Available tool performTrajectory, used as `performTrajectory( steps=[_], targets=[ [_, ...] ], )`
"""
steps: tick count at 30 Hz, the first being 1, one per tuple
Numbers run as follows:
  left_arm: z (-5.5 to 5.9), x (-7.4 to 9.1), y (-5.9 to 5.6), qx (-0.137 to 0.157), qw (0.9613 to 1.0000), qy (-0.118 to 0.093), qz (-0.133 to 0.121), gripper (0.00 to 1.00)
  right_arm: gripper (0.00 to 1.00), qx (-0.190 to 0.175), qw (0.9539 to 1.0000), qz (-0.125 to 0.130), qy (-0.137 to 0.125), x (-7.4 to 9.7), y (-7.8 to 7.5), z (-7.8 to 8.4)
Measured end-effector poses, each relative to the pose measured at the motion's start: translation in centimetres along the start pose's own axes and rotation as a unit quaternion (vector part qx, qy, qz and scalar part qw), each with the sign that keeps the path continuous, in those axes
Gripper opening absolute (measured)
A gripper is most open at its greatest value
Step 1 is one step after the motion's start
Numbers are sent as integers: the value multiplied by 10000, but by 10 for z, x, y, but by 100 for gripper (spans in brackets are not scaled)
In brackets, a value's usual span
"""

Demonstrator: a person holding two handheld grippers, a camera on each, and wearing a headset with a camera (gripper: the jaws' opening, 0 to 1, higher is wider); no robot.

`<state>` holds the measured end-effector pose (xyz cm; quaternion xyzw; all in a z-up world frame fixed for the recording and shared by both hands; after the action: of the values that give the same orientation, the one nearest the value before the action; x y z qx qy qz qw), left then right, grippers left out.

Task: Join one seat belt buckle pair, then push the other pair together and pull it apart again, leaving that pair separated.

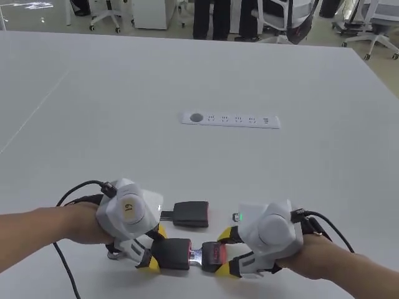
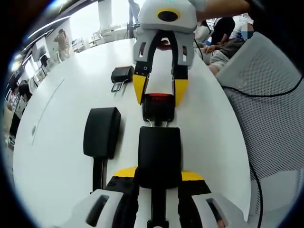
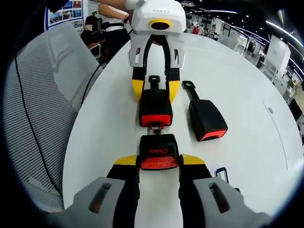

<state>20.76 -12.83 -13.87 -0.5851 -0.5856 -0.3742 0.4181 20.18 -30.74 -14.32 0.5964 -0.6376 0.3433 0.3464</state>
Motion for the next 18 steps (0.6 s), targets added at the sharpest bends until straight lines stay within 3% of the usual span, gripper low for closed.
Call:
performTrajectory(
  steps=[18],
  targets=[
    [-1,0,0,-7,10000,35,-15,31,29,-76,10000,-14,-63,-7,0,-11]
  ],
)
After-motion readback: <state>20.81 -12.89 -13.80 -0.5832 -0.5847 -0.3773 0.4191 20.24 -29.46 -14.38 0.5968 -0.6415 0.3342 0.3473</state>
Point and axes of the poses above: the centre of the closed fingertips' face, and the gripper's own axes: x roughly backward along the fingers, y roughly to its left, z roughly out of its underside, the point moved 8 cm from there along x, roughly backward along the fingers, and after that the axes turned 8 degrees about y, right-handed, at the moved point
